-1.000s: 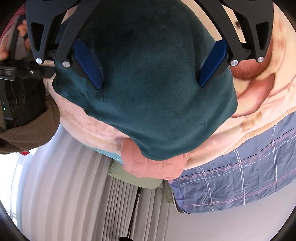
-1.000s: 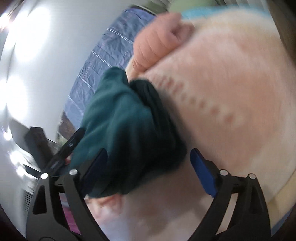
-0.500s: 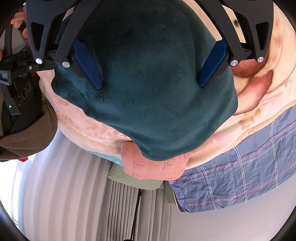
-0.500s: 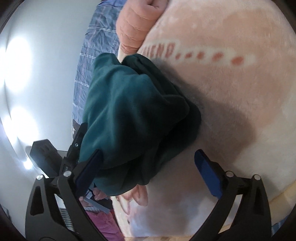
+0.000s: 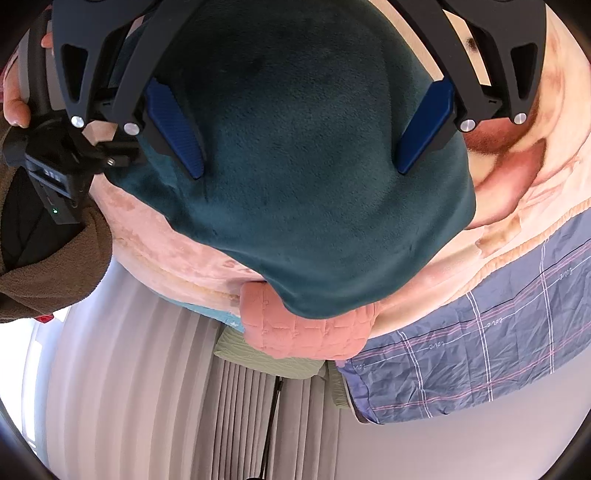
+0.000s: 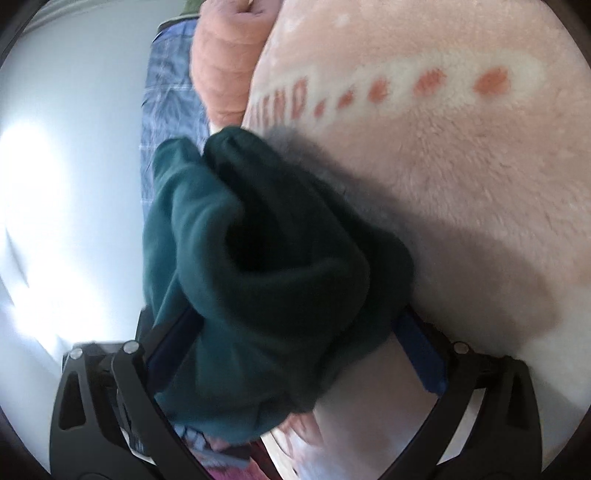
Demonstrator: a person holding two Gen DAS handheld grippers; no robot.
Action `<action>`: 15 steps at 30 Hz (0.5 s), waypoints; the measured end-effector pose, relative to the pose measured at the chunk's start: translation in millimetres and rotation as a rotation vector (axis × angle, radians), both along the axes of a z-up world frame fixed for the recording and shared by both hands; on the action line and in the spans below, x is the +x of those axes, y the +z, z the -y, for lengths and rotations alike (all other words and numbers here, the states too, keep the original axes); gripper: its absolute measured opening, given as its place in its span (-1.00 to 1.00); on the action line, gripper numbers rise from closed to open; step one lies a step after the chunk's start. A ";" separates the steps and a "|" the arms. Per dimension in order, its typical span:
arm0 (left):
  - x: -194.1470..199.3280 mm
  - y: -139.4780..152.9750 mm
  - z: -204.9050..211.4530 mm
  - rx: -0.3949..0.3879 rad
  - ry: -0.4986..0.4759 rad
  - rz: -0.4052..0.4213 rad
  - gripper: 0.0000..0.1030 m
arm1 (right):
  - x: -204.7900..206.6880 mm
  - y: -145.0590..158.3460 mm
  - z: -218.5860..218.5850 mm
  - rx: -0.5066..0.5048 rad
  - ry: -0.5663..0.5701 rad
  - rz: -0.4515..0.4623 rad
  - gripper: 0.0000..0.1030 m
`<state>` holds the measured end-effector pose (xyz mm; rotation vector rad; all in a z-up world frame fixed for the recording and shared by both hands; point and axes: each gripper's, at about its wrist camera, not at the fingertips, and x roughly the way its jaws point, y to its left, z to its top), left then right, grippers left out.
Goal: Fold large clothes
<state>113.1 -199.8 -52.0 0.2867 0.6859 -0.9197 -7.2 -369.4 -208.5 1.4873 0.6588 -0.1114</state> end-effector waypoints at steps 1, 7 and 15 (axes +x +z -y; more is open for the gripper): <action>0.5 0.2 0.9 0.000 0.000 -0.001 0.97 | 0.7 -0.2 0.2 0.010 -0.016 -0.012 0.96; 1.2 0.8 0.1 -0.003 -0.009 -0.005 0.97 | -6.5 6.6 -8.8 0.025 -0.038 -0.009 0.96; 5.2 -2.9 9.4 0.016 0.015 0.005 0.97 | 23.7 -19.8 5.8 0.156 -0.051 0.012 0.96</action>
